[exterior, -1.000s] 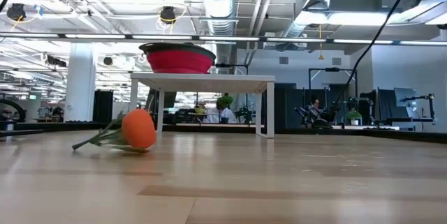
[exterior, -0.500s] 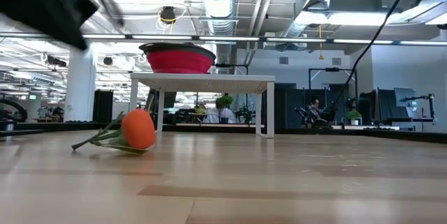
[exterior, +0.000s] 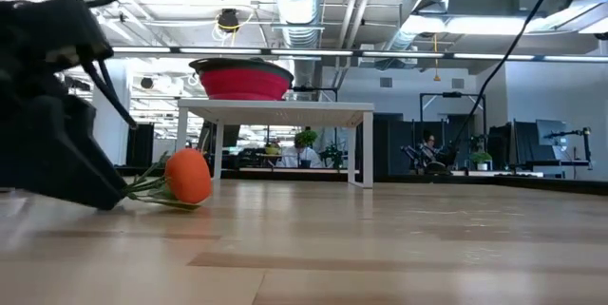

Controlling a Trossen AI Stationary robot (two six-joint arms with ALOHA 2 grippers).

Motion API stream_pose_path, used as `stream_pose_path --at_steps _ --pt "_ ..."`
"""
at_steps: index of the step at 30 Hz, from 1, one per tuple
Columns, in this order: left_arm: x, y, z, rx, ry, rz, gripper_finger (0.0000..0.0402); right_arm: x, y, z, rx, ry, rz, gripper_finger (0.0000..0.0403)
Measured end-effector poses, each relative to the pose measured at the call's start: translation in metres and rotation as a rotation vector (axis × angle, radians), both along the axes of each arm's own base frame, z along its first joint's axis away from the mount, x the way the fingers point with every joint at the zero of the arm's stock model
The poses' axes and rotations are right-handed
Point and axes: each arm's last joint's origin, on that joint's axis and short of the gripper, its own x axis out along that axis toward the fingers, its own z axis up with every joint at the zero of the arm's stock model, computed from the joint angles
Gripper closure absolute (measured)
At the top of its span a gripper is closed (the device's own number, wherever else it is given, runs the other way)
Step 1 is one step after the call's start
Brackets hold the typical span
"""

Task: Pick & Place Fruit
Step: Put the orange into the red strainer bowl on the shelf

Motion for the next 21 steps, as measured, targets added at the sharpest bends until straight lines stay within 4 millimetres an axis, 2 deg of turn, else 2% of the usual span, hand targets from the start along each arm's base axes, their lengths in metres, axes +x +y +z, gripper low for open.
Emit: stream_pose_path --at_steps 6,12,16,21 --pt "-0.001 -0.003 -0.013 0.034 -0.027 0.03 0.0265 0.0 0.0 0.0 -0.004 -0.007 -0.006 0.0331" --pt "-0.008 -0.009 -0.009 0.005 -0.015 -0.01 0.0328 0.0 0.0 0.0 -0.007 -0.012 -0.009 0.0331" --pt "-0.009 -0.007 0.012 -0.085 0.005 -0.039 0.0389 0.001 -0.001 0.0 -0.01 -0.012 -0.01 0.0331" --pt "-0.003 0.009 0.065 -0.17 -0.083 -0.051 0.04 0.006 -0.005 0.0 -0.013 -0.012 -0.022 0.0331"
